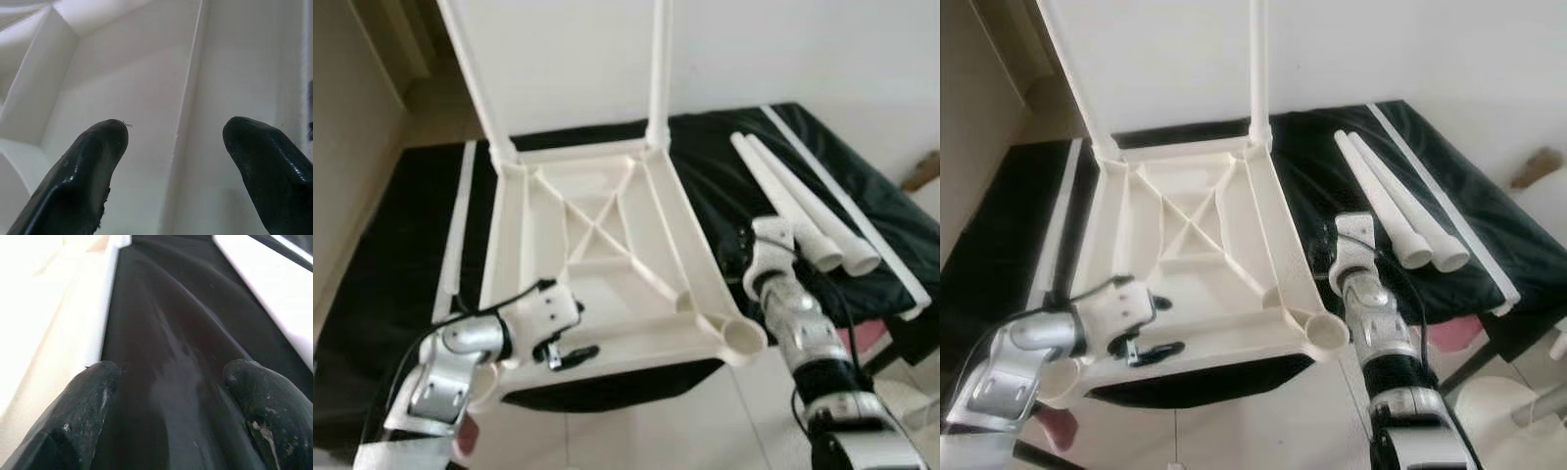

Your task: Building children table

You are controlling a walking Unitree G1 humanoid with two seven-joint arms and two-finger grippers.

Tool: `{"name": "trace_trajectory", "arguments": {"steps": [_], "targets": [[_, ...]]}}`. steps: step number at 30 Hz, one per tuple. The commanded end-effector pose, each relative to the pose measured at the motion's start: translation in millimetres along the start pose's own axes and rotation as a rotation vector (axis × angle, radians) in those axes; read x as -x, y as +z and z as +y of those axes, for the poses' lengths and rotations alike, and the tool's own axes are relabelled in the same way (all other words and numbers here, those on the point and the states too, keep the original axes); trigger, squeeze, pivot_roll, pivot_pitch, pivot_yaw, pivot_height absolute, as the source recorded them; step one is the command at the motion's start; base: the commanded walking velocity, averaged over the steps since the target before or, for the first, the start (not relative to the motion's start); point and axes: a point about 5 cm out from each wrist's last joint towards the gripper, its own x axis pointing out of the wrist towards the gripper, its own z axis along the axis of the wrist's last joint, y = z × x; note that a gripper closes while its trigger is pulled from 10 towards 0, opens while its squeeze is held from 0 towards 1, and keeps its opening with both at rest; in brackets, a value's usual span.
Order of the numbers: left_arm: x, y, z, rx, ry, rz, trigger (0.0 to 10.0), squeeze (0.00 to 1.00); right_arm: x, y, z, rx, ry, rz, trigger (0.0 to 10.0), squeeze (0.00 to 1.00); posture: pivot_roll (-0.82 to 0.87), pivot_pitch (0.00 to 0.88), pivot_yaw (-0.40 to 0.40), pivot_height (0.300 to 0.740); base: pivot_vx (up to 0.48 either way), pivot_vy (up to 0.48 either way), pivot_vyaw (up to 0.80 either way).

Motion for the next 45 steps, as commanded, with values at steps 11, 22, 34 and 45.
{"name": "trace_trajectory", "arguments": {"steps": [11,22,34,45], "targets": [[-18.7,-20.5,-5.8,-0.009,0.048,0.163,10.0,0.00,-17.4,3.6,-1.8,-0.020,-0.001,0.107,10.0,0.00,0.08,0.000,0.019,0.740,0.000,0.000,0.00],[-30.4,-10.5,-13.0,-0.015,0.024,0.131,10.0,0.00,-24.3,-4.6,3.1,-0.081,-0.013,0.190,10.0,0.00,0.09,0.000,0.021,0.740,0.000,0.000,0.00],[-51.8,20.7,-13.9,-0.040,0.006,0.033,10.0,0.00,-34.0,7.6,22.5,-0.090,0.077,0.189,10.0,0.00,0.10,0.000,0.024,0.740,0.000,0.000,0.00],[-76.6,54.3,-12.8,-0.058,0.027,-0.065,10.0,0.00,-39.2,20.9,19.8,0.007,0.057,0.119,10.0,0.00,0.09,0.000,0.024,0.740,0.000,0.000,0.00]]}}
